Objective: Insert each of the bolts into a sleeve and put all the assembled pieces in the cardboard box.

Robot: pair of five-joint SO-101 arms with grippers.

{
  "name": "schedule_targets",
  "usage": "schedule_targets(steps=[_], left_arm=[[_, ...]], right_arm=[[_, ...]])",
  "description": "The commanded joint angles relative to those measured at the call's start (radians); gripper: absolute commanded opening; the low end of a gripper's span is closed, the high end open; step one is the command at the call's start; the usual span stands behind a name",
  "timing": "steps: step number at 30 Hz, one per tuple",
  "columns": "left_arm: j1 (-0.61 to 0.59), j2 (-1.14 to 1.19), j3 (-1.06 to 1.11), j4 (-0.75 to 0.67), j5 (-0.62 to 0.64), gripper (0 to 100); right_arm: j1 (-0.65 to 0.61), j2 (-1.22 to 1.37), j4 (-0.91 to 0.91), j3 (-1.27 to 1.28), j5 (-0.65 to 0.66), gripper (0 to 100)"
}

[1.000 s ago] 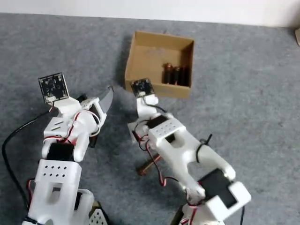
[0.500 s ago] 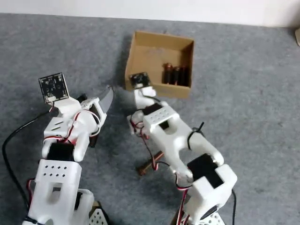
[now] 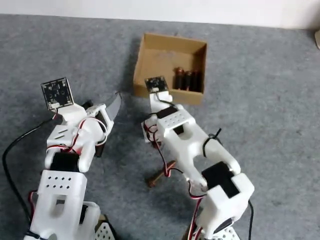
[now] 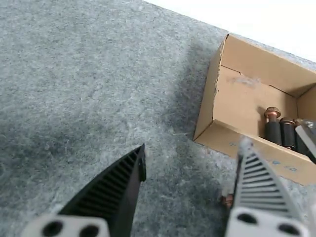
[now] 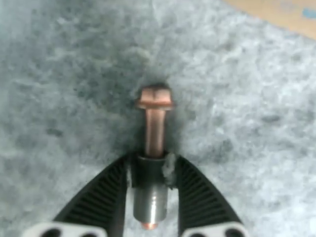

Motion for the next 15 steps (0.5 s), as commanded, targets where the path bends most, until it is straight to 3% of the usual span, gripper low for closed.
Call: schedule_targets(steps=[1,8,15], left_arm=[[-0.012,0.002,-0.062,0.002,0.008,29],[-0.012,0.002,-0.062,0.002,0.008,29],[-0.012,0.002,-0.064,0.002,0.008,29]], right_arm=[[-0.001,-0.160,0.021,0.015,0.000,0.5],[0.001,-0.478,-0.085,0.251,0.068,0.5],[-0.001,-0.745,-0.486,0.619,0.201,0.5]])
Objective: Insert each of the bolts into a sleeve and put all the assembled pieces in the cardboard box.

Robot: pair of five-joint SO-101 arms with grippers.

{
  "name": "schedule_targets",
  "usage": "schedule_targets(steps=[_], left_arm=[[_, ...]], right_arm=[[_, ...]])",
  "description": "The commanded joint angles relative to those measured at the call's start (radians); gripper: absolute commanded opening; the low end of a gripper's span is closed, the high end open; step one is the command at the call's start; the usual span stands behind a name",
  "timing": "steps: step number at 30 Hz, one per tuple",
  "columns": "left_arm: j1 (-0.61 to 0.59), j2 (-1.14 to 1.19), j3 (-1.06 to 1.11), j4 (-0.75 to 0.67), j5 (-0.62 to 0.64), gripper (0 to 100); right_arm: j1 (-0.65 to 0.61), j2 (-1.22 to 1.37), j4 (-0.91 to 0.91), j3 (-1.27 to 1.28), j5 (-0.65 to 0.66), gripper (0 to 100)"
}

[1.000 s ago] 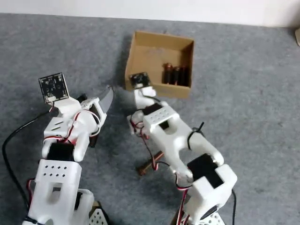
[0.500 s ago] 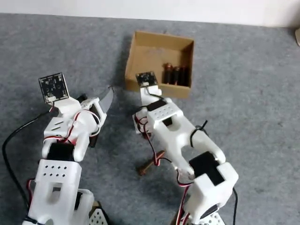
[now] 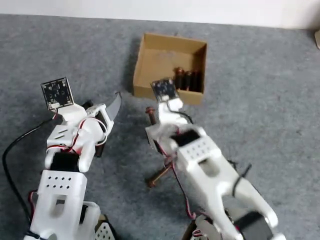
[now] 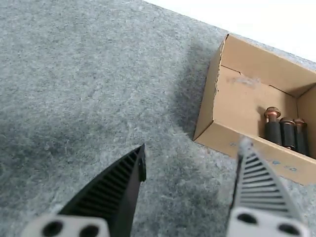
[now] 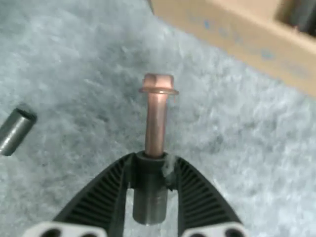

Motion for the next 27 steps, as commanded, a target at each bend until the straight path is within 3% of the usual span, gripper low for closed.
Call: schedule_targets(steps=[1,6,17,23,27], left_arm=[[-0.012,0.002,-0.064,0.002,0.008,29],[-0.012,0.002,-0.064,0.002,0.008,29],[-0.010,0.002,-0.064,0.002,0.005,29],[-0.008,0.002,-0.059,-0.002,0.003,29],[-0.008,0.002,-0.058,-0.002,0.003,29]], right_arm=[[0.002,-0.160,-0.278,0.182,0.089,0.5],[0.004,-0.354,-0.452,0.389,0.097,0.5],[0.102,-0.874,-0.452,0.590,0.100,0.5],[0.180,-0.842,-0.458,0.579,0.101,0.5],[0.242,-0.673,-0.450,0.375,0.103,0.5]])
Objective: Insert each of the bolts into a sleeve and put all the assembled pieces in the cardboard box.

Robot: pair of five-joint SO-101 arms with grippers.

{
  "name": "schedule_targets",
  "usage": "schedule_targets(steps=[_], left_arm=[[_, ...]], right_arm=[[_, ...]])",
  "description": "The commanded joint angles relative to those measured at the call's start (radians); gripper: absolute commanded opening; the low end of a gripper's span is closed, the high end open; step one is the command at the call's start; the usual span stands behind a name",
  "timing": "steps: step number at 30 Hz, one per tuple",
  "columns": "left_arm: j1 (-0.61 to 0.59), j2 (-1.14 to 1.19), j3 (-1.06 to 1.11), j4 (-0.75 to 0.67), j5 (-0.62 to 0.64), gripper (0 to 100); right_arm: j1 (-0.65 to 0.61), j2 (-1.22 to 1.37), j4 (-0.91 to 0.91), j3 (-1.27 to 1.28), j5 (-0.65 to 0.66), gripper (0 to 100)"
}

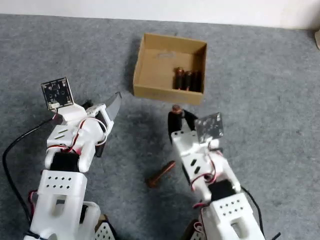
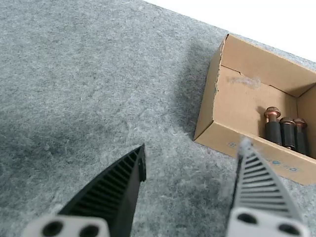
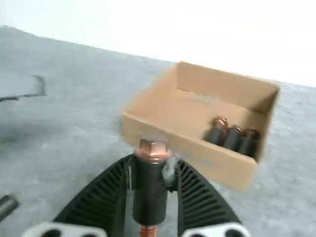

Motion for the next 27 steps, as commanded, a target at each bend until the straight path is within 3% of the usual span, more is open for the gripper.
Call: schedule_targets(steps=[1,16,27], left_arm=[[-0.008,0.002,-0.058,-0.002,0.003,29],[-0.008,0.004,-0.056,-0.002,0.002,29],[-0.008,0.004,-0.058,-0.002,0.002,29]], right_arm=[[0.062,0.153,-0.022,-0.229,0.014,0.5],[0.139,1.265,0.446,-1.440,0.015,0.5],[0.240,1.748,0.507,-1.845,0.015,0.5]])
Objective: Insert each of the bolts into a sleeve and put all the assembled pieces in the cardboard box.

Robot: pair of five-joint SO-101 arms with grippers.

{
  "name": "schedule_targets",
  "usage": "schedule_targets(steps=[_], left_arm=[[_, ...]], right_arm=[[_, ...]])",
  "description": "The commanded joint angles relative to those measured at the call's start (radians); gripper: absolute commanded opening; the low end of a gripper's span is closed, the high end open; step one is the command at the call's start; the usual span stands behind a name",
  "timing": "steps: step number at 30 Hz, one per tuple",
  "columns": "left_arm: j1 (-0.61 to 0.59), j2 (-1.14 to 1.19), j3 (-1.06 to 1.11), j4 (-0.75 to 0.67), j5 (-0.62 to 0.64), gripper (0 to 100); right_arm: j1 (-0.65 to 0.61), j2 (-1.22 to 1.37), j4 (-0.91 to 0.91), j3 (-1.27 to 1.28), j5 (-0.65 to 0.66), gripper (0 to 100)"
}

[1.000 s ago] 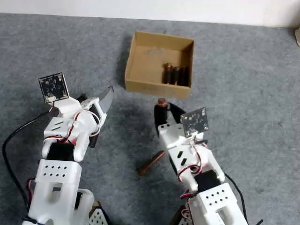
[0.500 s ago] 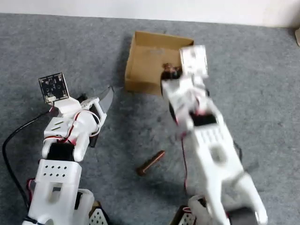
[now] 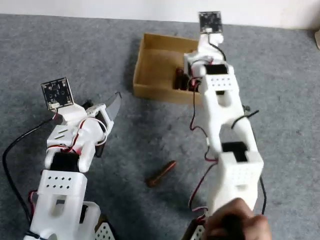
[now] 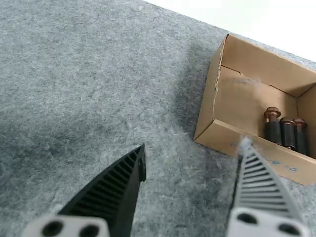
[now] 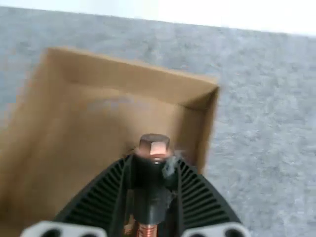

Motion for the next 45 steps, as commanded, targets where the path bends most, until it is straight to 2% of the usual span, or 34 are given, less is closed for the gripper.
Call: schedule_targets(steps=[1,12,14,16,19,21,30,36,40,42,45], left_arm=[[-0.008,0.004,-0.058,-0.002,0.002,29],[-0.008,0.004,-0.058,-0.002,0.002,29],[-0.008,0.004,-0.058,-0.002,0.002,29],[-0.008,0.004,-0.058,-0.002,0.002,29],[-0.008,0.004,-0.058,-0.002,0.002,29],[-0.008,0.004,-0.058,-0.002,0.002,29],[-0.008,0.004,-0.058,-0.002,0.002,29],[-0.008,0.004,-0.058,-0.002,0.002,29],[-0.008,0.004,-0.058,-0.002,0.002,29],[-0.008,0.004,-0.058,-0.002,0.002,29],[-0.008,0.004,-0.058,-0.002,0.002,29]], right_arm=[[0.007,0.074,0.002,-0.119,0.012,0.5],[0.010,0.306,0.002,-0.275,0.012,1.1],[0.010,0.311,0.002,-0.286,0.012,5.3],[0.010,0.308,0.018,-0.288,0.012,14.7],[0.008,0.306,0.104,-0.292,0.012,30.3],[0.008,0.305,0.153,-0.315,0.012,35.8],[0.008,0.306,0.487,-0.595,0.005,36.4],[0.001,0.306,0.878,-1.000,0.003,36.4],[-0.047,0.309,1.133,-1.307,0.006,36.4],[-0.062,0.305,1.132,-1.388,0.011,36.4],[-0.027,0.291,1.132,-1.331,0.057,36.4]])
